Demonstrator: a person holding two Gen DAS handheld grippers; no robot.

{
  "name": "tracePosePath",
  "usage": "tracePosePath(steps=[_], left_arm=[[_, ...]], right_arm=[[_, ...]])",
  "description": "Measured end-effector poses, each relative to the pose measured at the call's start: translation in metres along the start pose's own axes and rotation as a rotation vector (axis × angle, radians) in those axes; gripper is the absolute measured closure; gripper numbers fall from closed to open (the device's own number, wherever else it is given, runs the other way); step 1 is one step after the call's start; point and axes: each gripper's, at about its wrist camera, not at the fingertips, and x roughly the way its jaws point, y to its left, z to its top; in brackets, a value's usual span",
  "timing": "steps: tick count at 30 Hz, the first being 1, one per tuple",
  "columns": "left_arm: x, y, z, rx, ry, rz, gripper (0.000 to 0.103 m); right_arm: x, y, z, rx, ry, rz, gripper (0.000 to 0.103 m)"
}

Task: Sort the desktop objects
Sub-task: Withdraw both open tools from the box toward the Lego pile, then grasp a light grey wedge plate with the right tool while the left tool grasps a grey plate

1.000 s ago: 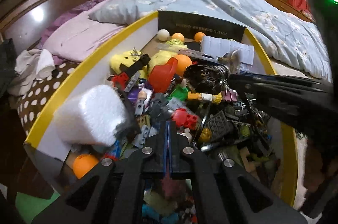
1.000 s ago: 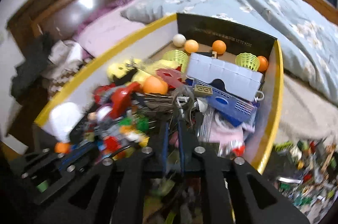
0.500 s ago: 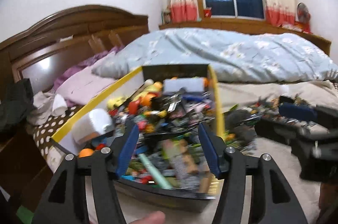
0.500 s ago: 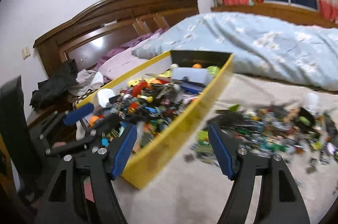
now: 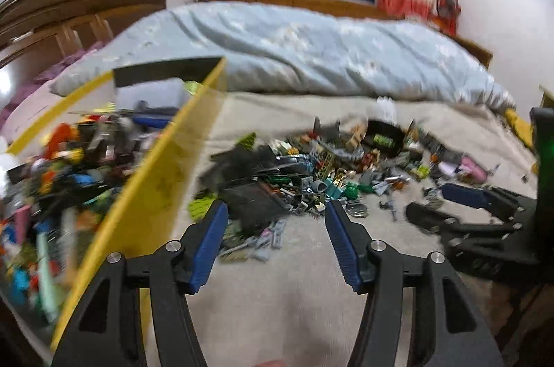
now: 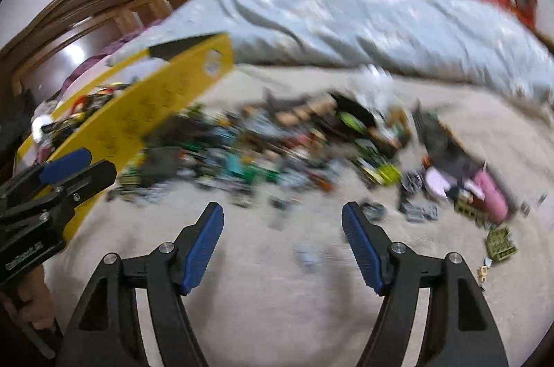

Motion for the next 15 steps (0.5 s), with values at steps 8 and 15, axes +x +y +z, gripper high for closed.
tracePosePath(steps=[8, 15], left_arm=[[0.073, -0.034, 0.019, 0.053, 0.094, 0.003, 0.046], [0.098, -0.048, 0.007, 0.114, 0.159, 0.052, 0.067]], right_arm=[[0.059, -0.025, 0.025, 0.045, 0.073, 0.012, 0.031], [0.065, -0.028, 0.023, 0.066, 0.061, -0.049, 0.08]])
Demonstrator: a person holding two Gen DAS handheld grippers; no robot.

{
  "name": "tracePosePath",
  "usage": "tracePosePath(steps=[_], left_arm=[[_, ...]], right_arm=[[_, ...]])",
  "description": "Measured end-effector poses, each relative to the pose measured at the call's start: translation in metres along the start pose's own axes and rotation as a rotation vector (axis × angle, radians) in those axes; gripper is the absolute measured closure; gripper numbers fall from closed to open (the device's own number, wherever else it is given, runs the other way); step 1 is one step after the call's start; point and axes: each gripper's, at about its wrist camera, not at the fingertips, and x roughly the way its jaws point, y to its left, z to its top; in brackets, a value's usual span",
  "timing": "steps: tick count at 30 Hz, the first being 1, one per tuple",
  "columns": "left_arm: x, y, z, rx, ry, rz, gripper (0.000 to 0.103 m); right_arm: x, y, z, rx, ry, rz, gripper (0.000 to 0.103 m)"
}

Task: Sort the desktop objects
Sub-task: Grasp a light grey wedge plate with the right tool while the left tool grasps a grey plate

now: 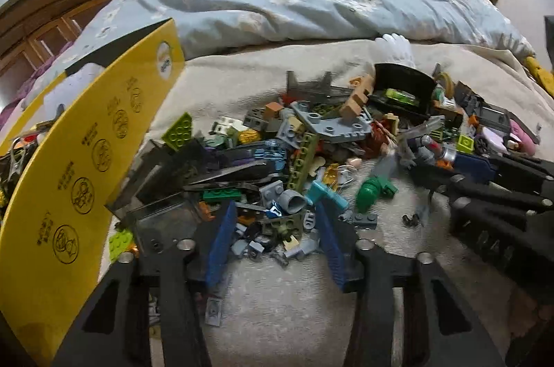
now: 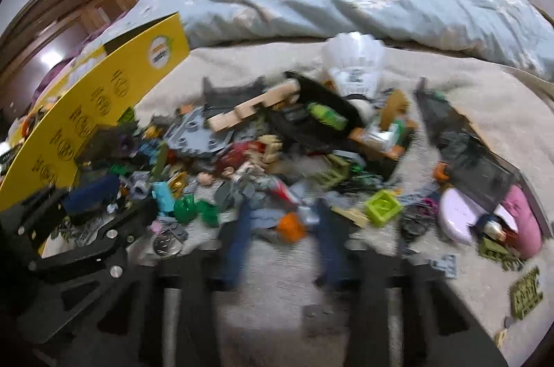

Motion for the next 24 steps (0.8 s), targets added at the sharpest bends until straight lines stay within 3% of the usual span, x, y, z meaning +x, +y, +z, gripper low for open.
tracePosePath(steps=[1, 4, 9, 14, 18, 21, 24], left_arm=[[0.0, 0.001, 0.0, -0.005, 0.005, -0.003, 0.078], [0.0, 0.002, -0.002, -0.014, 0.012, -0.007, 0.089], [-0.014, 0.006, -0.004, -0.026, -0.022, -0.037, 0.098], [-0.058, 0.014, -0.011, -0.029, -0.15, -0.11, 0.099], [-0.117, 0.03, -0.025, -0.021, -0.307, -0.16, 0.099], [-0.148, 0.044, -0.039, -0.031, -0.359, -0.215, 0.099], [-0.166, 0.051, -0.059, 0.005, -0.351, -0.289, 0.099]], right_arm=[[0.0, -0.003, 0.0, 0.008, -0.005, 0.009, 0.085], [-0.008, -0.006, -0.001, 0.02, -0.041, 0.016, 0.087], [-0.03, 0.0, -0.002, -0.011, -0.126, 0.044, 0.087], [-0.062, 0.023, -0.008, -0.126, -0.199, 0.072, 0.087], [-0.104, 0.043, -0.021, -0.204, -0.321, 0.073, 0.087], [-0.134, 0.06, -0.036, -0.259, -0.374, 0.093, 0.087], [-0.151, 0.076, -0.057, -0.278, -0.359, 0.147, 0.087]])
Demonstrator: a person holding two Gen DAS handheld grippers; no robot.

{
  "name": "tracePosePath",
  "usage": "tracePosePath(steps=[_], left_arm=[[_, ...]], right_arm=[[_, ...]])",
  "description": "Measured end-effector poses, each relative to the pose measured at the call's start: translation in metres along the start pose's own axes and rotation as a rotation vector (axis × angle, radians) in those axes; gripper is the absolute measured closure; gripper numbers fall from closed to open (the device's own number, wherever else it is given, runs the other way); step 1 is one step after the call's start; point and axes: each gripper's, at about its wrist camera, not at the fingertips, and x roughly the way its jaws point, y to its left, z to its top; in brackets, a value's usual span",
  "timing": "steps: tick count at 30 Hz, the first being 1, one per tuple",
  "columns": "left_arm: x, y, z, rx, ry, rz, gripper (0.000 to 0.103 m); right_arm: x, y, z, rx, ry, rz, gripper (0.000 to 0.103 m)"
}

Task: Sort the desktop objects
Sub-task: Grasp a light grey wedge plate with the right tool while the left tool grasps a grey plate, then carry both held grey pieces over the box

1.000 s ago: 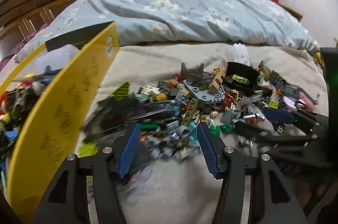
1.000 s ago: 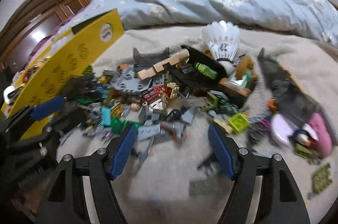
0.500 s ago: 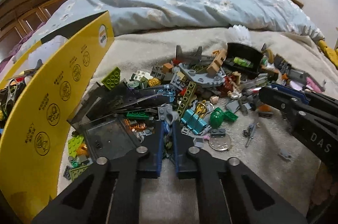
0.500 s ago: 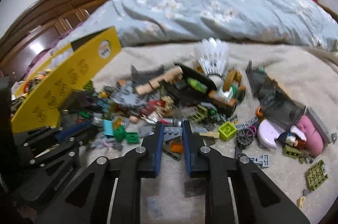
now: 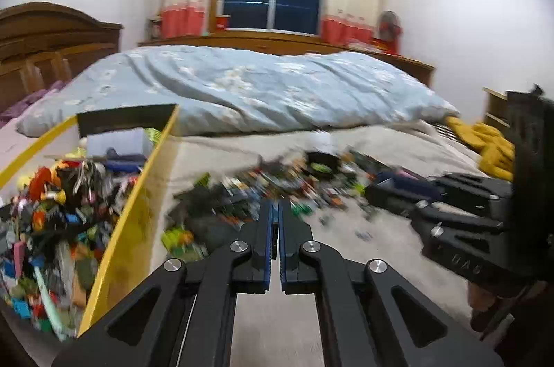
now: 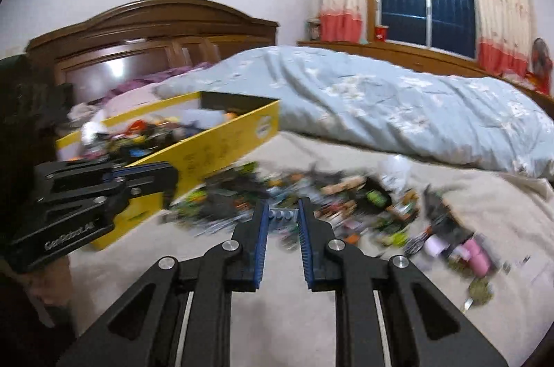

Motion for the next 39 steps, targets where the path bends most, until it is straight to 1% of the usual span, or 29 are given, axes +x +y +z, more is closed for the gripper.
tracePosePath(steps=[2, 4, 5, 6, 7, 8, 9, 10, 11, 12, 13, 14, 15, 18, 21, 23, 24, 25, 28, 30, 32, 35, 38, 39], left_arm=[[-0.01, -0.004, -0.014, 0.037, 0.015, -0.02, 0.099], [-0.012, -0.011, -0.035, 0.096, 0.072, -0.044, 0.099], [-0.009, -0.012, -0.04, 0.105, 0.095, -0.052, 0.099], [-0.005, -0.013, -0.052, 0.116, 0.145, -0.07, 0.099], [-0.003, -0.015, -0.059, 0.123, 0.176, -0.081, 0.099], [0.007, -0.017, -0.071, 0.145, 0.264, -0.101, 0.097], [0.017, -0.02, -0.082, 0.169, 0.338, -0.094, 0.085], [0.023, -0.022, -0.091, 0.192, 0.379, -0.079, 0.082], [0.016, -0.026, -0.095, 0.221, 0.313, -0.067, 0.082], [0.013, -0.031, -0.098, 0.256, 0.294, -0.051, 0.08], [0.013, -0.035, -0.099, 0.291, 0.296, -0.037, 0.08], [0.013, -0.034, -0.1, 0.292, 0.293, -0.037, 0.08], [0.014, -0.032, -0.099, 0.269, 0.298, -0.046, 0.08], [0.02, -0.017, -0.092, 0.135, 0.327, -0.097, 0.08], [0.025, -0.01, -0.091, 0.07, 0.337, -0.121, 0.081], [0.027, -0.011, -0.093, 0.062, 0.339, -0.114, 0.087], [0.027, -0.014, -0.092, 0.071, 0.337, -0.103, 0.088], [0.026, -0.016, -0.094, 0.085, 0.332, -0.095, 0.088], [0.023, -0.021, -0.094, 0.122, 0.318, -0.075, 0.088], [0.02, -0.02, -0.091, 0.12, 0.308, -0.064, 0.088], [0.013, -0.02, -0.084, 0.111, 0.284, -0.032, 0.088], [0.0, -0.018, -0.067, 0.108, 0.234, 0.062, 0.088], [-0.014, -0.006, -0.045, 0.062, 0.162, 0.109, 0.088], [-0.021, -0.002, -0.037, 0.059, 0.12, 0.143, 0.088]], right_arm=[[-0.004, 0.015, -0.017, -0.004, 0.035, 0.038, 0.087], [0.001, 0.03, -0.037, -0.012, 0.112, 0.066, 0.086], [0.006, 0.037, -0.049, -0.023, 0.159, 0.075, 0.086], [0.011, 0.042, -0.06, -0.036, 0.2, 0.074, 0.086], [0.016, 0.044, -0.069, -0.042, 0.234, 0.072, 0.083], [0.025, 0.047, -0.08, -0.047, 0.297, 0.07, 0.081], [0.028, 0.048, -0.085, -0.051, 0.312, 0.065, 0.08], [0.024, 0.049, -0.086, -0.056, 0.289, 0.059, 0.073], [0.024, 0.049, -0.084, -0.056, 0.294, 0.061, 0.065], [0.024, 0.049, -0.084, -0.046, 0.307, 0.08, 0.048], [0.023, 0.049, -0.085, -0.04, 0.302, 0.081, 0.039], [0.022, 0.05, -0.087, -0.041, 0.293, 0.072, 0.039], [0.021, 0.051, -0.089, -0.046, 0.291, 0.066, 0.039], [0.015, 0.055, -0.093, -0.063, 0.264, 0.039, 0.039], [0.016, 0.05, -0.092, -0.039, 0.262, 0.044, 0.04], [0.022, 0.043, -0.089, 0.016, 0.283, 0.043, 0.051], [0.025, 0.04, -0.087, 0.032, 0.297, 0.023, 0.066], [0.027, 0.039, -0.086, 0.05, 0.307, 0.016, 0.077], [0.03, 0.038, -0.082, 0.066, 0.318, 0.02, 0.077], [0.029, 0.043, -0.081, 0.038, 0.31, 0.01, 0.077], [0.026, 0.049, -0.078, 0.013, 0.294, 0.013, 0.078], [0.017, 0.064, -0.063, -0.039, 0.239, 0.019, 0.078], [0.006, 0.074, -0.038, -0.051, 0.156, 0.025, 0.077], [0.004, 0.076, -0.028, -0.046, 0.131, 0.025, 0.077]])
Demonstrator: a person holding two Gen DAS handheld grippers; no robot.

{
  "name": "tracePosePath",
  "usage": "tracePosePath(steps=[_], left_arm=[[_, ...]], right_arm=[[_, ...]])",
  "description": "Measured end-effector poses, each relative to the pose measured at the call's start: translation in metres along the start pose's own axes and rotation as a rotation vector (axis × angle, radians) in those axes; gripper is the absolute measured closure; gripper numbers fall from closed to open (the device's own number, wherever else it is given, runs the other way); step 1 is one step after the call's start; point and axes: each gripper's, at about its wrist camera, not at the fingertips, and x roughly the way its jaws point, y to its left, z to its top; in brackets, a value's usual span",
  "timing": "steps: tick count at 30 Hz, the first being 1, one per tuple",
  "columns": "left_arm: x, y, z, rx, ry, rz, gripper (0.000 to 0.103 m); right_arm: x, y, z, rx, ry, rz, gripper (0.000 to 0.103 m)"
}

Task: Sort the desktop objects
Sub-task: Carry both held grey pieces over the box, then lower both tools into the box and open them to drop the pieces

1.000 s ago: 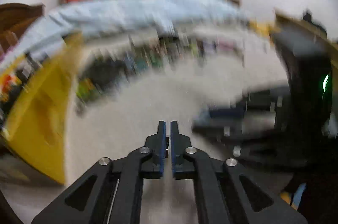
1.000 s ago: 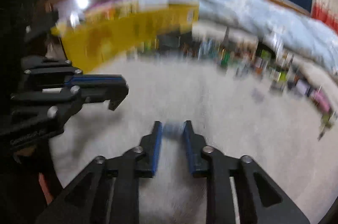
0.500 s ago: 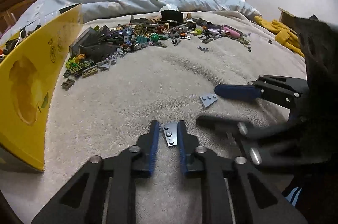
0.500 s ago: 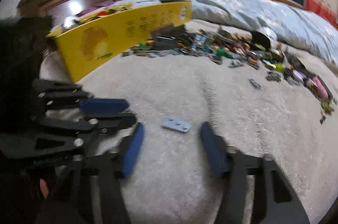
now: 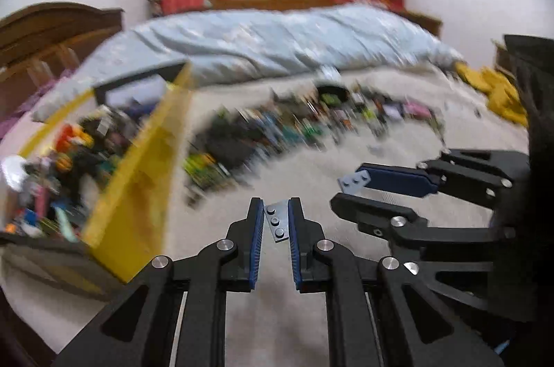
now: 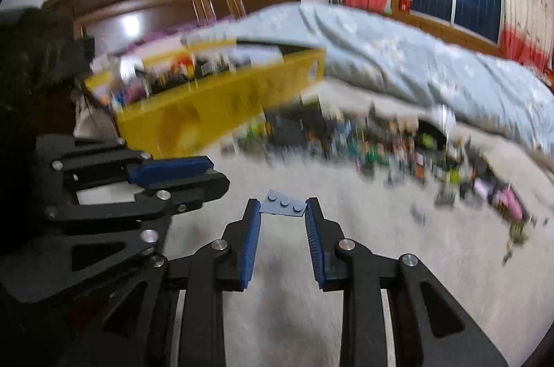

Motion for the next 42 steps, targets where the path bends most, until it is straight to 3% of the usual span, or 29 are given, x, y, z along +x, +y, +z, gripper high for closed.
tracePosePath(steps=[3, 7, 11, 13, 17, 23, 30, 35, 42], left_arm=[[-0.013, 0.006, 0.012, -0.004, -0.086, 0.085, 0.088], [-0.029, 0.019, 0.023, 0.009, -0.166, 0.093, 0.089], [-0.041, 0.036, 0.023, 0.041, -0.23, 0.156, 0.089], [-0.044, 0.048, 0.022, 0.026, -0.222, 0.159, 0.089], [-0.043, 0.072, 0.014, 0.006, -0.197, 0.234, 0.089], [-0.03, 0.113, 0.003, -0.071, -0.114, 0.296, 0.089], [-0.024, 0.127, -0.019, -0.05, -0.106, 0.325, 0.088], [-0.02, 0.136, -0.015, -0.112, -0.079, 0.308, 0.088], [-0.006, 0.152, -0.011, -0.179, -0.031, 0.303, 0.088]], right_arm=[[-0.004, 0.004, 0.026, 0.013, -0.061, -0.02, 0.077], [-0.005, 0.008, 0.05, 0.03, -0.118, -0.016, 0.077], [-0.001, 0.025, 0.067, -0.005, -0.162, -0.003, 0.077], [0.004, 0.035, 0.071, -0.019, -0.166, 0.007, 0.077], [0.024, 0.053, 0.078, -0.043, -0.138, 0.062, 0.077], [0.07, 0.085, 0.089, -0.081, -0.077, 0.143, 0.077], [0.096, 0.116, 0.085, -0.183, -0.058, 0.179, 0.075], [0.106, 0.113, 0.089, -0.138, -0.046, 0.208, 0.075], [0.118, 0.11, 0.091, -0.072, -0.056, 0.18, 0.077]])
